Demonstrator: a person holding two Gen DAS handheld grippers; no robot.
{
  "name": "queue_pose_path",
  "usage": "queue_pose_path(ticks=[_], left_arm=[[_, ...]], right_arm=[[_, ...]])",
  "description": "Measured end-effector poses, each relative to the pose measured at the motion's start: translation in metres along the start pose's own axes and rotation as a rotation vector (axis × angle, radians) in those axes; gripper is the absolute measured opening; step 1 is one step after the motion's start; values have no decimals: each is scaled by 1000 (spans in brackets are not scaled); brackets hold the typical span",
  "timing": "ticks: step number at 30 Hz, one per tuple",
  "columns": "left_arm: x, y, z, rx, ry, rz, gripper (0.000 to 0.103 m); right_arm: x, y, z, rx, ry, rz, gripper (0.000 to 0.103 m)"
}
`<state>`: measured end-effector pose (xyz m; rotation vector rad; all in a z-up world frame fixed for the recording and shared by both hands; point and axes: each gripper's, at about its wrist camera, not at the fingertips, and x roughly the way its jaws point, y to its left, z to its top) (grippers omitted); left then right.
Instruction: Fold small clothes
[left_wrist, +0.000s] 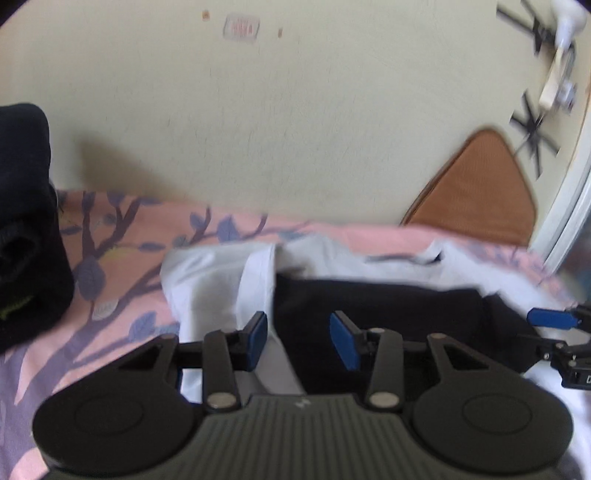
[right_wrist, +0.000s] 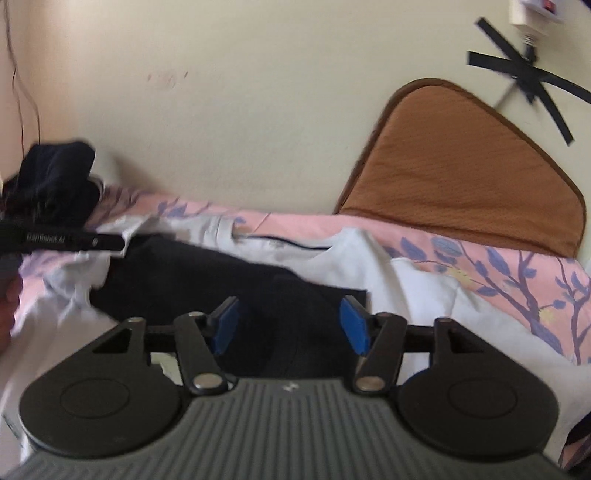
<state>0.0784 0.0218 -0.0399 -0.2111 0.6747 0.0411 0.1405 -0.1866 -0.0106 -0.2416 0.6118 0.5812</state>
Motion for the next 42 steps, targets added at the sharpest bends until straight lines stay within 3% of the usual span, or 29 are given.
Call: queue_pose_path(ticks=[1,3,5,8,11,12,14,16,18,21,23,24,28,30,33,39,42], left_arm=[[2,0,-2,20,-6,21,31],[0,3,-2,18,-1,21,30],[0,2,-3,28,-5,25,30],[2,-5,-5,69,-9,55,31],[2,-9,-6,87,-10,64,34],[2,-8,-6,88,-10,63,34],[2,-8,-6,87,-11,60,36],[1,-8,-6,87,-13,57,38],[1,-8,-6,89,-16,55,39],[-2,-5,-6,69,-34,46,41],[-5,-1,-6,42,-53,34,43],[-7,1,-5,26,-63,29,43],[-14,18,-2,-72,-93,-20,43],[-17,29,1,-126,-108,-47,43],[-21,42,4,-183,-130,-69,43],[-22,59,6,-250,-130,-114,43],[-22,60,5,-242,-126,-124,43]], right_arm=[[9,0,-1,-20,29,-41,12],[9,-21,-1,28,-18,-147,2],[-2,-66,-2,208,-57,-262,2],[-35,-136,-23,457,-59,-372,8],[-93,-177,-52,605,-130,-397,10],[-114,-186,-65,647,-148,-404,15],[-147,-196,-89,704,-163,-415,30],[-167,-198,-111,747,-161,-432,58],[-177,-195,-131,756,-133,-444,65],[-171,-180,-154,743,-55,-456,64],[-163,-169,-161,693,-43,-493,37],[-161,-169,-159,675,-27,-485,6],[-176,-189,-124,810,-148,-402,3],[-180,-186,-88,833,-210,-263,3],[-168,-155,-25,758,-249,-77,3],[-83,-53,73,561,-162,216,4],[-25,-6,96,507,-13,402,21]])
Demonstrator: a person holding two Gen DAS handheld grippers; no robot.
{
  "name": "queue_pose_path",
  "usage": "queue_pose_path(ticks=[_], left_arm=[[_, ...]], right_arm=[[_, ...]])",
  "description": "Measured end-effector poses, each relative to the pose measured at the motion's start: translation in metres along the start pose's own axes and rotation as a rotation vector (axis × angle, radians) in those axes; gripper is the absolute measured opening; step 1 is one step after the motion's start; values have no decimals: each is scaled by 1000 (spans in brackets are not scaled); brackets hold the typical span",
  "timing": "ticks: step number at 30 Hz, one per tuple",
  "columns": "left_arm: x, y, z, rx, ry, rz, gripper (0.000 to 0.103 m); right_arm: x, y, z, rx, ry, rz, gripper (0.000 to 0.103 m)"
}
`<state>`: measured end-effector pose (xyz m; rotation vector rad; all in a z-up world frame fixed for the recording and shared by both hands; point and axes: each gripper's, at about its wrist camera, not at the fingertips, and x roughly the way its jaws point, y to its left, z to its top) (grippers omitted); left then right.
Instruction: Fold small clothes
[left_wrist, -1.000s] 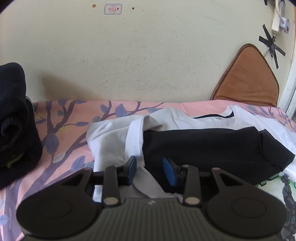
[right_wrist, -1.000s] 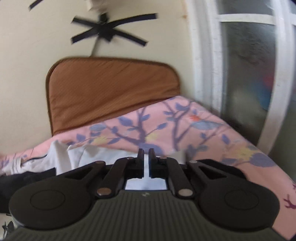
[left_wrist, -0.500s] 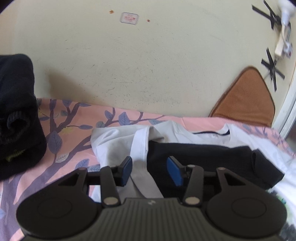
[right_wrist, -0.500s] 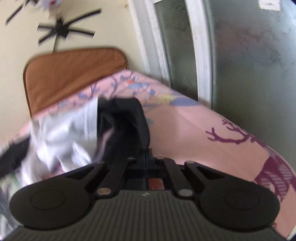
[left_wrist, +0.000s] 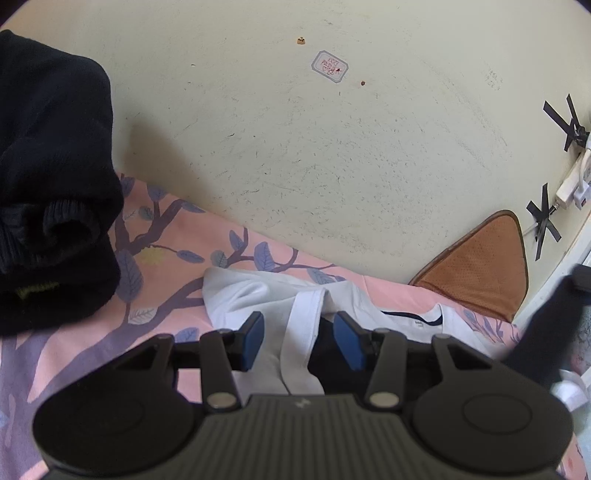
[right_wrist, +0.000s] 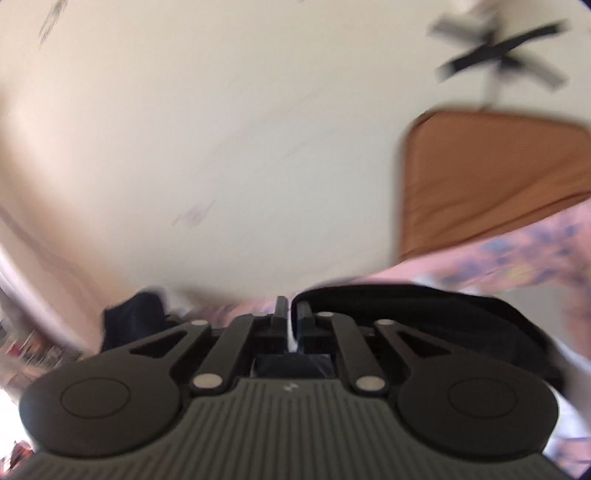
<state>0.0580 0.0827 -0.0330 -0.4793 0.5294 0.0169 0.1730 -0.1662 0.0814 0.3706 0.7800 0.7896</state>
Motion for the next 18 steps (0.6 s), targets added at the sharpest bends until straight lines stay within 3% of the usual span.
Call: queue_pose_path(ticks=[1,2,5,8,10,15,17,18], left_arm=[[-1,0,0,5,0,-5,45],[-2,-1,0,10,-3,-10,46],[-3,-2,0,8,-6,-31,48],[0,-4,-1,-5,12,-73,48],[3,-8,-3,0,22,-100,50],[9,-26,-12,93,46,-96,51],[11,-32,-16,138,52,-82,51],[12,-35,-17,157,53,-71,51]], right_arm=[[18,6,1,-11,66,16,30],[22,8,1,-29,81,24,30],[-3,-14,3,-57,-27,15,36],[-47,-61,-6,-65,-168,-196,48],[-64,-98,-15,-18,-181,-292,56],[-72,-161,-44,128,-147,-388,56],[-59,-171,-53,141,-104,-373,55],[-51,-170,-56,118,-87,-369,44]])
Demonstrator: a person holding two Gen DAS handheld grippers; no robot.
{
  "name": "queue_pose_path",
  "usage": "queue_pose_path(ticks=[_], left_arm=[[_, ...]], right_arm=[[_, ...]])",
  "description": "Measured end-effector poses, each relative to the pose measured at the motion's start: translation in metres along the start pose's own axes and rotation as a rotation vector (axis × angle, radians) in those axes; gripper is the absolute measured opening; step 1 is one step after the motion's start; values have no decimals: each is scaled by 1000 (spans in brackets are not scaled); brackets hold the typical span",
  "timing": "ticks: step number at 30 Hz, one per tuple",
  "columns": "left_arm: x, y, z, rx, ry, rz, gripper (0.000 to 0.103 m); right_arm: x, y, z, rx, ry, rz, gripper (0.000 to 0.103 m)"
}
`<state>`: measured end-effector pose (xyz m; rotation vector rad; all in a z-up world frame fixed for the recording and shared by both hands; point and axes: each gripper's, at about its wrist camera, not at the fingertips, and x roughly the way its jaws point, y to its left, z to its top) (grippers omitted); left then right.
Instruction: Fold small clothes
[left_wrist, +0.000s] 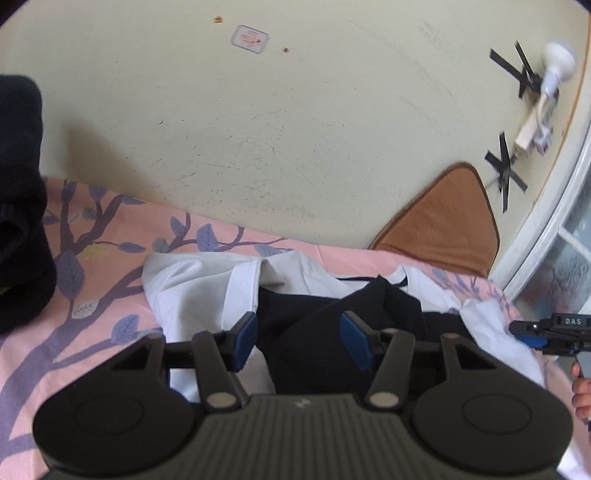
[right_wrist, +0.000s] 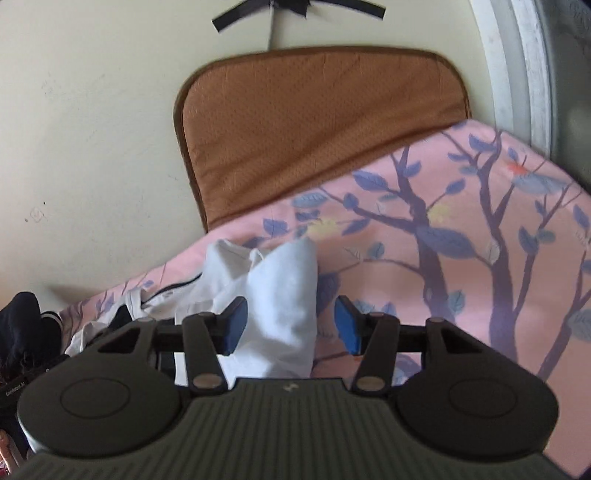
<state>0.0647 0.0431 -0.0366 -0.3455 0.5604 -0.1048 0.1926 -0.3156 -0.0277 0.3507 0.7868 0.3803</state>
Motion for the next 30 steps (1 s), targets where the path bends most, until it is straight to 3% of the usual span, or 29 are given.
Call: queue_pose_path(ticks=[1,2,4,5,9,12,15,18,20,23,27,30], left_arm=[[2,-2,-1,15,7,17,51],[6,-3,-2,32,28,47,50],[17,-4,-3,44,87,105,45],[16,-5,-3,54,80,107,46],[17,-5,-4,68,84,109,48],[13,0,-2,40,72,82,49],[2,6,3,-11,48,95,49],[-17,13,12,-105,34,78,49],[-40,15,13,-139,27,44,49],[-90,12,0,-96,14,51,50],[-171,16,-43,-45,23,79,54],[-226,21,-86,-47,75,106,56]], right_arm=[[6,6,-3,-56,4,-17,9],[9,12,-5,-114,-21,-63,6],[17,14,-4,-217,-73,-197,6],[21,12,-3,-221,-70,-223,6],[8,4,-5,-211,-75,-205,13],[-28,4,-13,-200,-127,-183,27],[-71,0,-31,-173,-151,-138,28],[-107,-5,-61,-177,-115,-93,28],[-128,-8,-87,-192,-88,-59,28],[-149,-12,-123,-211,-59,-31,28],[-173,-20,-164,-209,-57,-4,28],[-200,-35,-190,-191,-68,36,28]])
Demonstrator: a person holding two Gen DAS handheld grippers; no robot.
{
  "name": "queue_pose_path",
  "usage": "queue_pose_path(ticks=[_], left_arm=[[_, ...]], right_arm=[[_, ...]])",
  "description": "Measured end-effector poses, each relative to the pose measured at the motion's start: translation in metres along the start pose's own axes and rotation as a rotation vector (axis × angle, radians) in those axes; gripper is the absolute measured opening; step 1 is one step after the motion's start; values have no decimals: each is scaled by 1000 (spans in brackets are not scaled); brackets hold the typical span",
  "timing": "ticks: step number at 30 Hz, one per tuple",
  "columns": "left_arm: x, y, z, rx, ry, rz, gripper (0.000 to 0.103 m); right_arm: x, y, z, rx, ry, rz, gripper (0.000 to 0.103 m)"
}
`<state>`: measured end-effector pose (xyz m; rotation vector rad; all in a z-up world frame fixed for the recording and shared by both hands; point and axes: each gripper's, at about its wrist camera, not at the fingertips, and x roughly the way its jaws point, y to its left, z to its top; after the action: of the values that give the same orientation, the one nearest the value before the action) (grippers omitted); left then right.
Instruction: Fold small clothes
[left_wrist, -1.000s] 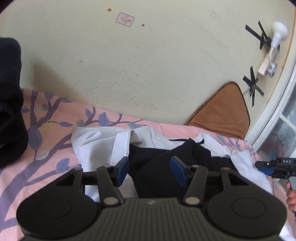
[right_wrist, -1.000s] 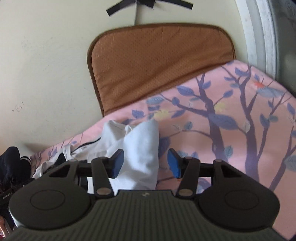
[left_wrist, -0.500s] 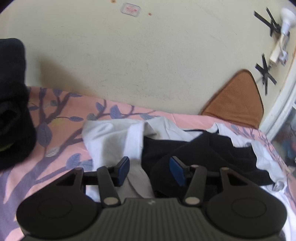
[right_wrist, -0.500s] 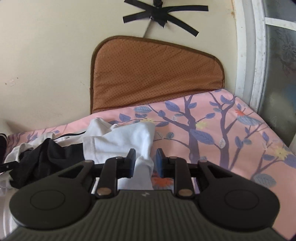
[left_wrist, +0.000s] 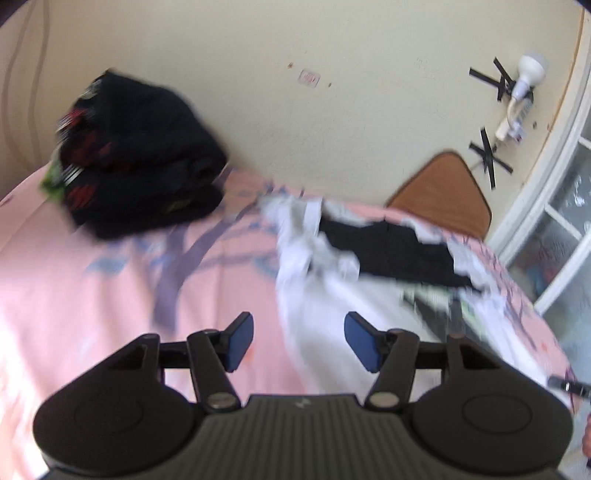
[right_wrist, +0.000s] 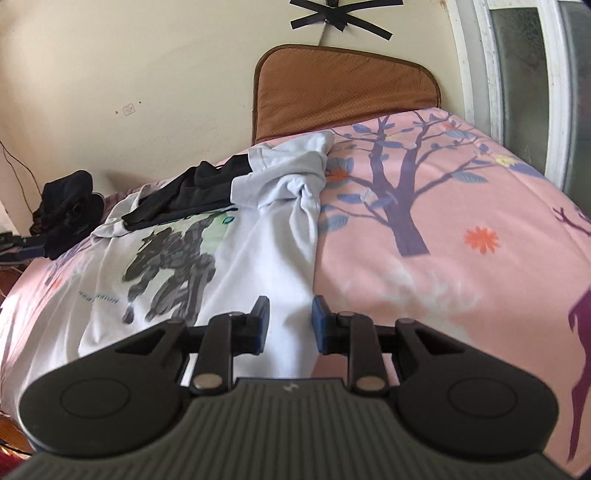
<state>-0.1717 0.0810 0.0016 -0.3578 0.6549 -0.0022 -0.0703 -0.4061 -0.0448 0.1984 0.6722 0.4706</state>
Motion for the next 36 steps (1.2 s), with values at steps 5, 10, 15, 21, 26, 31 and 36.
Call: queue_pose_path(ticks=[5,10,15,21,26,31,36], left_arm=[[-63,2,-72,-8,71,2,61],[-80,-15,-117,18,101,-30,62],[-84,-40,-137,97,122,-11,50],[-89,-68,-143,178,179,-26,6],[-128,-34,-92,-73,-9,-155,6],[-107,-9,-28,-227,-130,-185,6],[-21,-19,48,-205,-117,-81,7]], right_arm=[[-44,-10,-32,-23,-30,29,46],[-55,-9,-53,-66,-3,73,46],[-48,-8,-65,-102,8,65,48],[-52,-3,-68,-118,34,143,9],[-73,-9,-41,-28,-63,261,8],[-59,-20,18,86,-182,347,8],[12,-4,90,39,-195,253,9]])
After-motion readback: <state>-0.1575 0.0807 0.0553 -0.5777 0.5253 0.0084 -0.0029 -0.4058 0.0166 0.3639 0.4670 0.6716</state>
